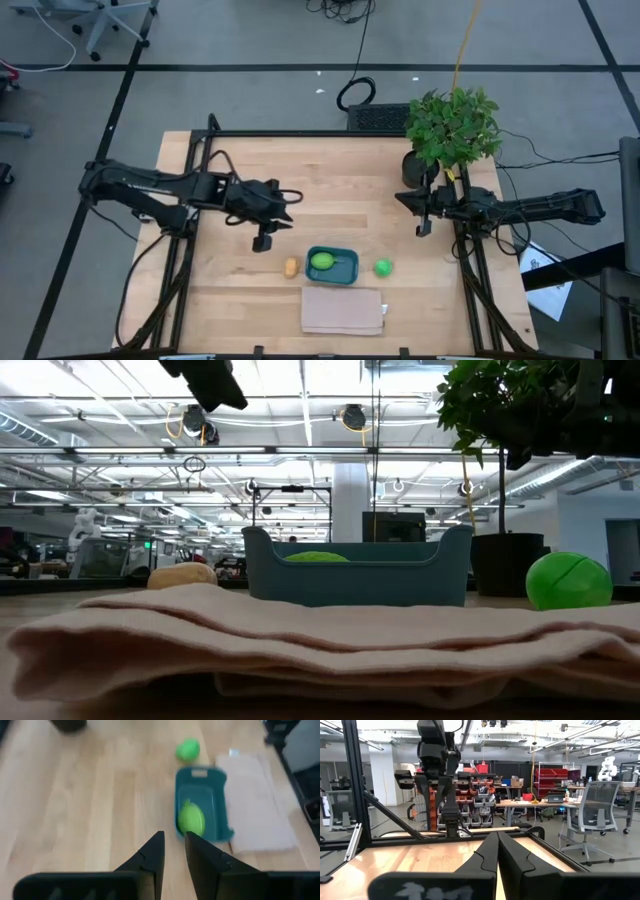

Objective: Pick and placing Produce into tupperware
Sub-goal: Put the brown potato into the dark blue bin

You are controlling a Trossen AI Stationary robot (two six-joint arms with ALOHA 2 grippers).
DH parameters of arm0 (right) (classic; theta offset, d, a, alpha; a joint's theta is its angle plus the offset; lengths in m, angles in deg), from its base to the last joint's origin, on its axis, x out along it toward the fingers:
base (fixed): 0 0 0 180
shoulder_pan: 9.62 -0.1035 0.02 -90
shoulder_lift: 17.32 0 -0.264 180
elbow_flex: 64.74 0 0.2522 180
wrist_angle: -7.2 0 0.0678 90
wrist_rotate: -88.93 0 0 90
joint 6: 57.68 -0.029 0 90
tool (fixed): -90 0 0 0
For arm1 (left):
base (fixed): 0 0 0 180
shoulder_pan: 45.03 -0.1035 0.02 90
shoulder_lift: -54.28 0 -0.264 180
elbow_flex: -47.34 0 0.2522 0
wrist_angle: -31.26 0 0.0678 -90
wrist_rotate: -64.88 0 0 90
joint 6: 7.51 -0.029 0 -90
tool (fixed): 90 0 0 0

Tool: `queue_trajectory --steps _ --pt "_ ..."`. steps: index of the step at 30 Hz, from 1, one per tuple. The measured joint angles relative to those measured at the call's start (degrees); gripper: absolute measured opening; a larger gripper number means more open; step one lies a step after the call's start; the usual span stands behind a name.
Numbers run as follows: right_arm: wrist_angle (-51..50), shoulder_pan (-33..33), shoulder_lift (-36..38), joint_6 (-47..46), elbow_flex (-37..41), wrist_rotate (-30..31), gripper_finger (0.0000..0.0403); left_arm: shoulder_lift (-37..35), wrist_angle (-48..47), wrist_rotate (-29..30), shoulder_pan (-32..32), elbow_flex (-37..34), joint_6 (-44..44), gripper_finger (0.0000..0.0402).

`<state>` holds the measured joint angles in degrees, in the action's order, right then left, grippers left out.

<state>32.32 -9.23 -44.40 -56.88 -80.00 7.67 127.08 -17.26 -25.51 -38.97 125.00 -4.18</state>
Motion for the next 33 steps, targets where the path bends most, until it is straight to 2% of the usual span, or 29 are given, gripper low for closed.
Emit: queue_trajectory --steps 5,9,14,20,23,28,33 --pt "-0.2 0.0 0.0 0.0 0.0 0.0 0.0000 3.4 -6.7 0.0 0.5 5.4 0.4 0.0077" --pt "-0.3 0.0 0.0 0.0 0.0 0.0 0.0000 4.5 -7.6 -0.3 0.5 7.2 -0.7 0.0077" --pt "-0.4 0.0 0.0 0.0 0.0 0.0 0.0000 4.5 -9.4 -5.3 0.5 7.3 -7.7 0.0077" --pt "-0.3 0.0 0.0 0.1 0.0 0.0 0.0000 5.8 -13.0 -5.9 -0.3 9.3 -5.1 0.0077" --pt "-0.1 0.0 -0.1 0.3 0.0 0.0 0.0000 8.0 -18.0 -5.8 -0.2 11.7 -6.0 0.0077" --pt "-0.1 0.0 -0.3 0.3 0.0 0.1 0.0000 13.4 -25.1 -5.6 0.4 16.9 -11.4 0.0077" --pt "-0.1 0.0 -0.6 0.3 0.0 0.1 0.0000 17.3 -25.0 -5.6 1.2 19.7 -19.7 0.0077"
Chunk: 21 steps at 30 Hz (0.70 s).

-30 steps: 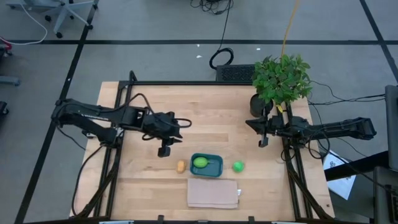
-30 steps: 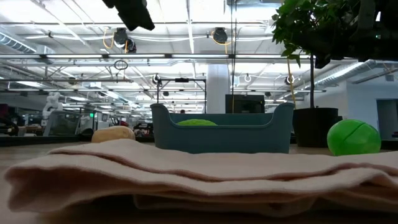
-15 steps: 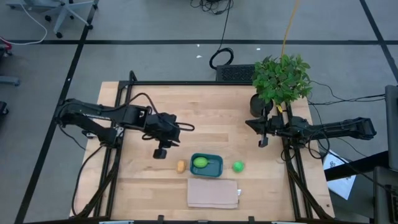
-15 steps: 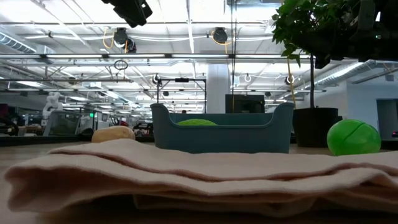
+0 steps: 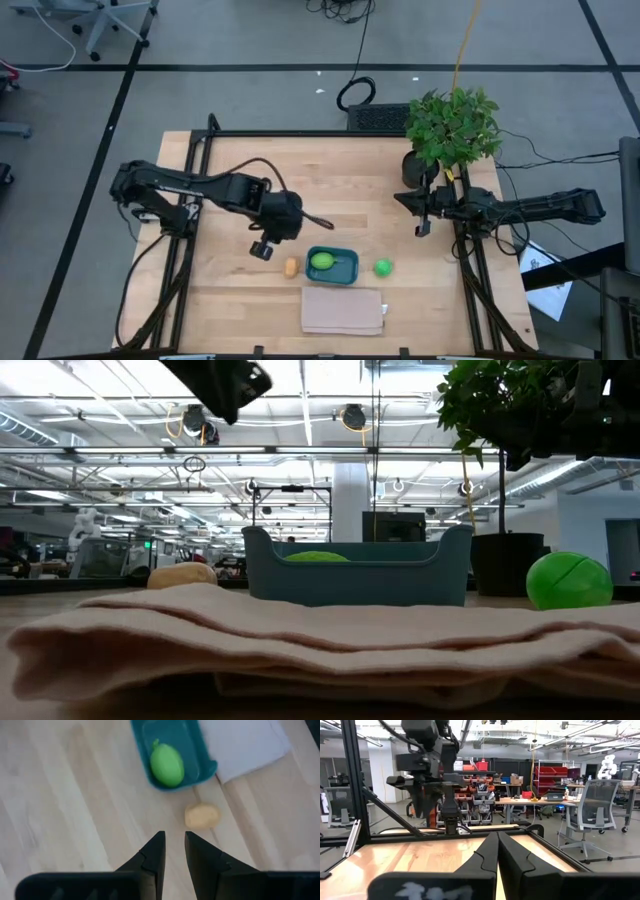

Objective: Pick and placing Produce into tupperware
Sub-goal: Put the brown potato into the dark blue bin

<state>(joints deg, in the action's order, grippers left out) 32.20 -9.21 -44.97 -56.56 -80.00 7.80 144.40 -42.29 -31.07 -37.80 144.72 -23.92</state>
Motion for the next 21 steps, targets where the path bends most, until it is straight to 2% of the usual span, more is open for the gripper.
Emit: queue_trajectory --steps 4,7,16,21 --pt "0.0 0.0 -0.3 0.0 0.0 0.0 0.0000 1.8 0.3 0.3 1.1 0.3 -7.6 0.0077" --pt "-0.1 0.0 -0.3 0.0 0.0 0.0 0.0000 2.5 0.4 2.5 1.9 0.3 -10.1 0.0077" --pt "-0.5 0.0 -0.7 0.0 0.0 0.0 0.0000 2.5 2.7 3.5 2.2 0.3 -6.3 0.0077" --pt "-0.5 0.0 -0.7 -0.4 0.0 0.0 0.0000 2.5 3.1 1.2 2.2 0.3 -4.4 0.0077"
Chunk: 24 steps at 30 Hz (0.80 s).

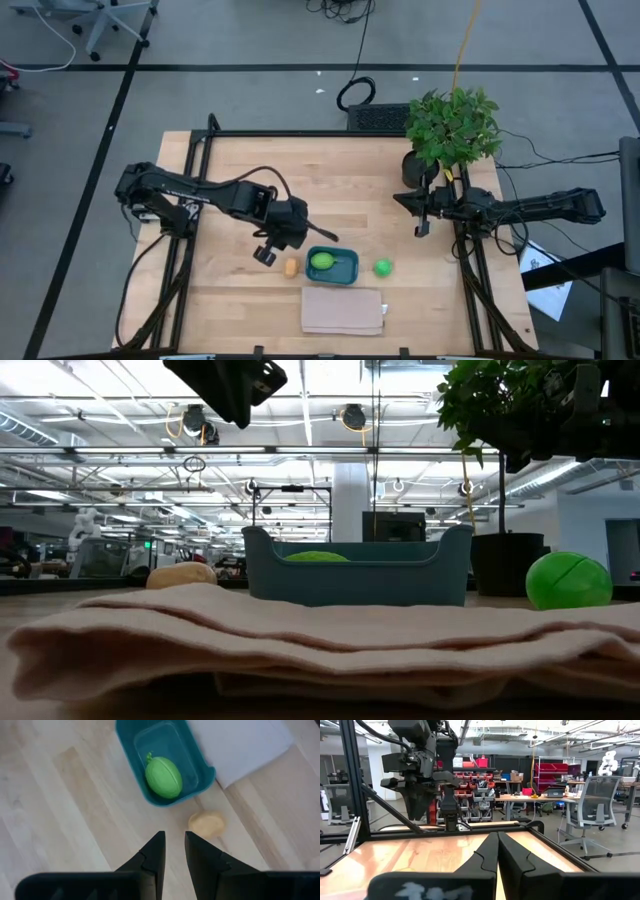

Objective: Pick and placing Produce into tupperware
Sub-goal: Put the brown potato into the dark blue bin

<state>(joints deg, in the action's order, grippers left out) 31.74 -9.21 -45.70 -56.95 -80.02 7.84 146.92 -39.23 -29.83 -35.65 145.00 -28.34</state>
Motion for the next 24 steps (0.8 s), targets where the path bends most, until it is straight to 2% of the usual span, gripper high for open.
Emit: queue_trajectory --steps 6,12,17,21,24 --pt "0.0 0.0 0.0 0.0 0.0 0.0 0.0000 0.0 0.0 -0.2 0.6 0.0 -0.1 0.0091" --pt "0.0 0.0 0.0 0.0 0.0 0.0 0.0000 0.0 0.2 -0.2 1.4 0.0 -1.8 0.0170" --pt "0.0 0.0 0.0 0.0 0.0 0.0 0.0000 0.0 1.7 2.8 2.9 -0.5 -4.8 0.0240" --pt "0.0 0.0 0.0 -0.1 0.0 0.0 0.0000 0.0 4.5 5.5 4.7 -3.0 -9.6 0.0277" --pt "-0.1 0.0 0.0 -0.1 0.0 0.0 0.0000 0.0 4.7 7.6 5.6 -4.3 -9.0 0.0292"
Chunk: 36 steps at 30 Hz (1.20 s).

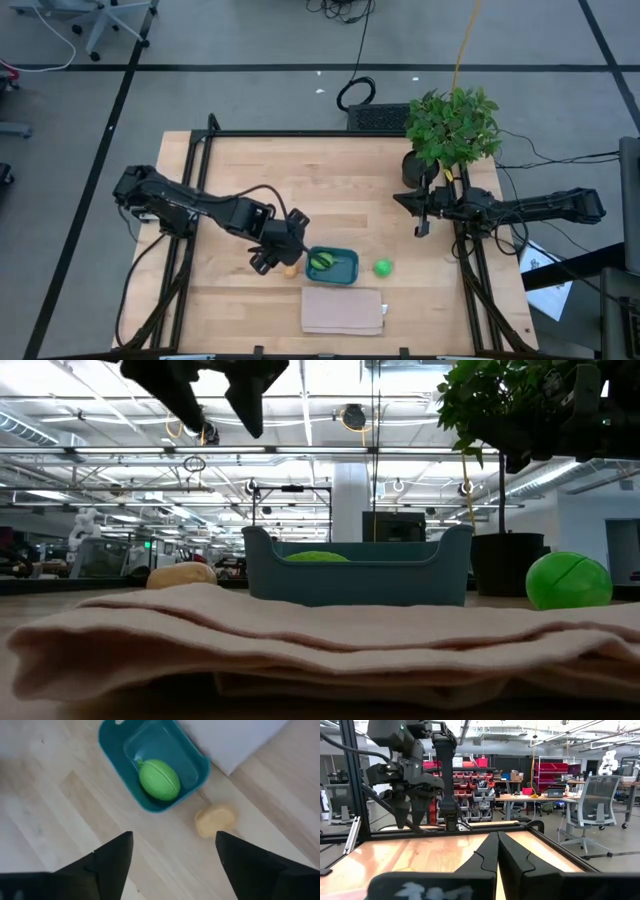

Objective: Pick and placing Produce into tupperware
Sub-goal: Put the brown potato into the dark blue bin

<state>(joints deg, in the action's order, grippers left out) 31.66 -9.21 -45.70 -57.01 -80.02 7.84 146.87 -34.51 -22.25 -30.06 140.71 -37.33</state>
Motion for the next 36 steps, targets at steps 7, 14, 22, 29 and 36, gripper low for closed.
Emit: queue_trajectory --steps 7,14,22,29,36 --pt "-0.7 0.0 0.0 0.0 0.0 0.0 0.0000 0.0 3.1 -0.8 0.7 -4.5 0.1 0.0293" --pt "-0.8 0.0 0.0 0.0 0.0 0.0 0.0000 0.0 7.9 4.4 3.7 -12.8 -6.2 0.0288" --pt "-0.8 0.0 0.0 0.4 0.0 0.0 0.0000 0.0 12.1 12.4 6.7 -14.6 -5.9 0.0301" --pt "-0.8 0.0 0.0 0.4 0.0 0.0 0.0000 -0.4 11.9 2.8 5.3 -11.9 9.5 0.0301" --pt "-1.4 0.0 0.0 0.5 0.0 0.0 0.0000 -0.4 11.6 -9.1 1.8 -10.8 31.8 0.0300"
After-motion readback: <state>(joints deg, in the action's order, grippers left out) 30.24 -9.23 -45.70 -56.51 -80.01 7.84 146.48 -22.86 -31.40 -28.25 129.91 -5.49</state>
